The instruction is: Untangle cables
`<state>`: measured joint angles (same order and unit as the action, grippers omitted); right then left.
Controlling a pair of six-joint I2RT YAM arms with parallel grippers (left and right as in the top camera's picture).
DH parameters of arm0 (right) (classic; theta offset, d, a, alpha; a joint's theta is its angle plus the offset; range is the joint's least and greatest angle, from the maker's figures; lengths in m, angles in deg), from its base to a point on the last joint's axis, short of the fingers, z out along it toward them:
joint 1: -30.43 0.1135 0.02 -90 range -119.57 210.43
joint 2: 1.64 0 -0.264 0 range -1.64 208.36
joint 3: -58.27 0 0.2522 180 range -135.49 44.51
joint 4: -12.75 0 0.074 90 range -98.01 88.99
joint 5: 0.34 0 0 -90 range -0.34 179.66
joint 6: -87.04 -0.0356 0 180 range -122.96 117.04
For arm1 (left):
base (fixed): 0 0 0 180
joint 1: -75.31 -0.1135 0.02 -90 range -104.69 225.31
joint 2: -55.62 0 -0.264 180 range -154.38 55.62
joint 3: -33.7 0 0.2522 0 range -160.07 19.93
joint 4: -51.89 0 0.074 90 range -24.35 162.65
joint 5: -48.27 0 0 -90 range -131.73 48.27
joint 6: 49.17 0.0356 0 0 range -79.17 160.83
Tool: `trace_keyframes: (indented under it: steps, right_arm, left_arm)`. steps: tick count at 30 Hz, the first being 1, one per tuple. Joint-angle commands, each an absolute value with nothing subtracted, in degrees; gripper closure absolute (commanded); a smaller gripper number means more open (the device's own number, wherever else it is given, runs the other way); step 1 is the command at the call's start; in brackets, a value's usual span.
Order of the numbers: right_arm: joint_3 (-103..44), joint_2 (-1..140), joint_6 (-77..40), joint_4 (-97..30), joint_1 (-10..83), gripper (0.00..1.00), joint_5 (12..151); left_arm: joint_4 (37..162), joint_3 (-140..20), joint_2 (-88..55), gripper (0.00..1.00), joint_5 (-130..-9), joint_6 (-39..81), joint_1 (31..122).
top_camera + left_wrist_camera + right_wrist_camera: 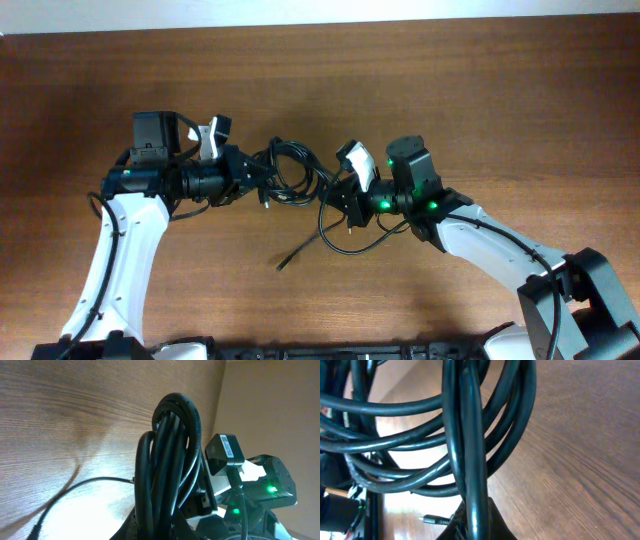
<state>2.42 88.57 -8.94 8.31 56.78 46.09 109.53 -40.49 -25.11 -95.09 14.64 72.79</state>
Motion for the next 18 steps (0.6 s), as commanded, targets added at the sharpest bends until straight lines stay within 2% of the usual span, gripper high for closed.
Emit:
trace_keyframes:
  steps: [1,4,11,14,18]
  right_arm:
    - [2.42,86.82,-11.00,7.65,56.61,0.96,41.74]
    - [2.42,84.53,-12.53,6.80,56.61,0.96,35.84]
    - [2.27,82.82,-25.03,9.29,56.63,0.96,22.46]
    - [2.27,82.82,-32.79,16.26,56.63,0.96,18.03]
    - [2.27,82.82,-42.97,27.91,56.61,0.96,18.94]
  left_arm:
    - [109.27,-41.06,-24.17,1.00,-89.83,19.21,72.55]
    - [109.14,-41.06,-24.17,1.00,-83.84,23.88,72.55]
    - [105.69,-41.06,-24.17,1.00,-83.25,28.98,73.90]
    - [103.63,-41.06,-24.17,1.00,-82.15,28.98,77.82]
    - [102.98,-41.06,-24.17,1.00,-71.97,28.98,85.40]
